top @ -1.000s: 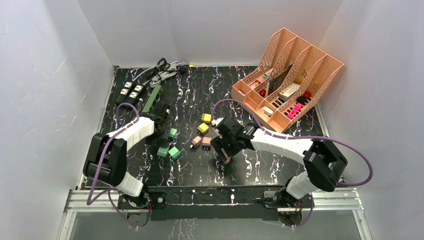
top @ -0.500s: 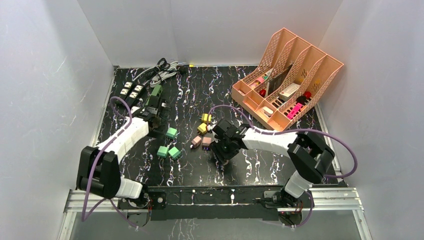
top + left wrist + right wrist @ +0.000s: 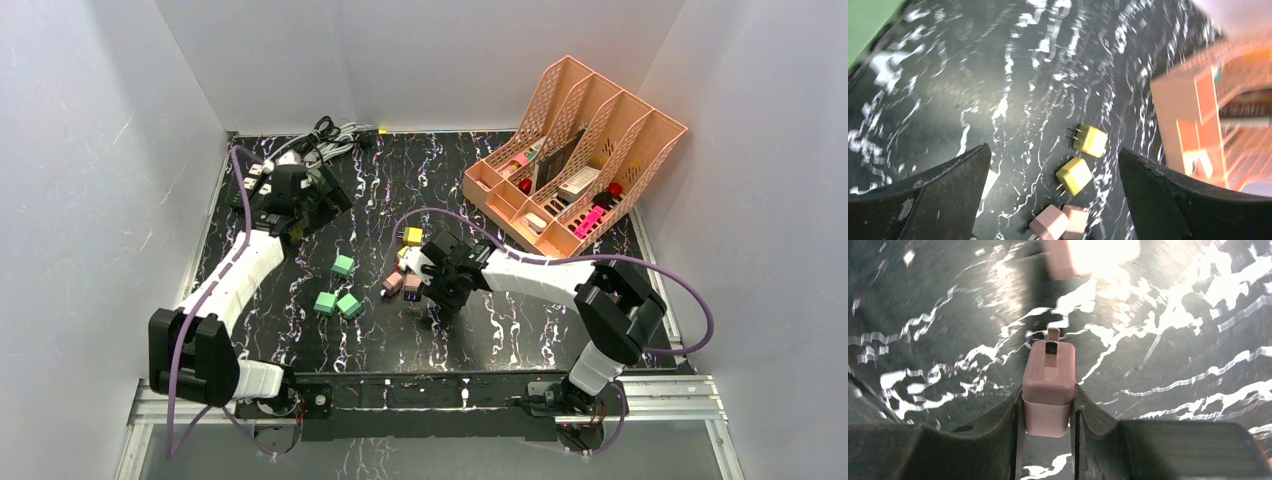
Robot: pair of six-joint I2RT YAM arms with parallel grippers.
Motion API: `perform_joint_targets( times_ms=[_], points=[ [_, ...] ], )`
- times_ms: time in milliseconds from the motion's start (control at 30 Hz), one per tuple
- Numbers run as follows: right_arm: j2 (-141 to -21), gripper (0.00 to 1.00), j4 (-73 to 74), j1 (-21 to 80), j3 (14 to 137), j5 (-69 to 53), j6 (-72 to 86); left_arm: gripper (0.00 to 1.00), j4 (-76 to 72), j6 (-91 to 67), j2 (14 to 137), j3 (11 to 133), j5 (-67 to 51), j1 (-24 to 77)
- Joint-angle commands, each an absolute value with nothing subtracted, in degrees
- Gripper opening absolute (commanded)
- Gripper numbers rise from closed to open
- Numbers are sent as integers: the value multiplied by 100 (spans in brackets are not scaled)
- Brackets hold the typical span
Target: Pull the plug off the socket
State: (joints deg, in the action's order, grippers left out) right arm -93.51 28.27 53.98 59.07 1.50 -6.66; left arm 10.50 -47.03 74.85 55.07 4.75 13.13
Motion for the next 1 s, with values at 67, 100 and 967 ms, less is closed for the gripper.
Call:
perform_joint_targets(
  times_ms=[67,100,967],
  points=[
    [-9452,0,3471,5053,6134,-1629,-4667,98,1669,-1192,8176,6419,-2823,1292],
    [-9544,0,3726,4892,6293,-1816,-4976,98,1696,-903,8173,6371,-3115,1369],
    [-7692,98,-231,3811,5183,-1650,-4488,60,1985,1231,8510,5497,-3658,2749]
  ],
)
